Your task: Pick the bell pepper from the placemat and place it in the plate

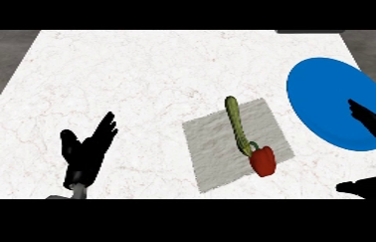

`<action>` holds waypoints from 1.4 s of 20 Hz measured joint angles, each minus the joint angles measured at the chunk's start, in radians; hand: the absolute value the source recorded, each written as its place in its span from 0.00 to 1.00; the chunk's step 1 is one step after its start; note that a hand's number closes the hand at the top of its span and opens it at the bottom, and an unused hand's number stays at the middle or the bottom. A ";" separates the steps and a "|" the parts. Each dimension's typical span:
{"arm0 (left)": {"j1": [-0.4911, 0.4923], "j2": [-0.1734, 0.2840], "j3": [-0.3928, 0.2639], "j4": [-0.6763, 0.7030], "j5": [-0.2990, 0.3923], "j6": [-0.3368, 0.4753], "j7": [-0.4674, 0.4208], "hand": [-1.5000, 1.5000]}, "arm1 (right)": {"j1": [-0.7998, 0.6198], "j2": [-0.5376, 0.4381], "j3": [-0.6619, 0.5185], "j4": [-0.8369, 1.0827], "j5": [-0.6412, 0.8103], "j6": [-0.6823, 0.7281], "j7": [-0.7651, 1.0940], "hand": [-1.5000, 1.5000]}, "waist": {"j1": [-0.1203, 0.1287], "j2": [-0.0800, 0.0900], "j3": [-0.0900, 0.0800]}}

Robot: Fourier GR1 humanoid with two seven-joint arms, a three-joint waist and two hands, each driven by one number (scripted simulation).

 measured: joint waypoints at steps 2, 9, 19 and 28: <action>-0.005 -0.011 0.004 -0.004 -0.009 0.002 0.010 0.50 | 0.005 0.036 0.032 -0.042 0.044 -0.019 0.046 0.00 | 0.001 0.000 0.000; -0.007 -0.030 0.026 -0.005 -0.030 -0.023 0.022 0.50 | -0.035 0.126 0.115 -0.096 0.173 -0.035 0.213 0.00 | 0.004 0.001 0.001; -0.002 -0.064 0.067 -0.017 -0.083 -0.049 0.049 0.50 | -0.019 0.246 0.166 -0.094 0.279 0.008 0.238 0.00 | 0.003 0.001 0.001; 0.011 -0.089 0.093 -0.027 -0.109 -0.078 0.055 0.50 | -0.038 0.317 0.213 -0.073 0.454 -0.032 0.304 0.00 | 0.005 0.001 0.001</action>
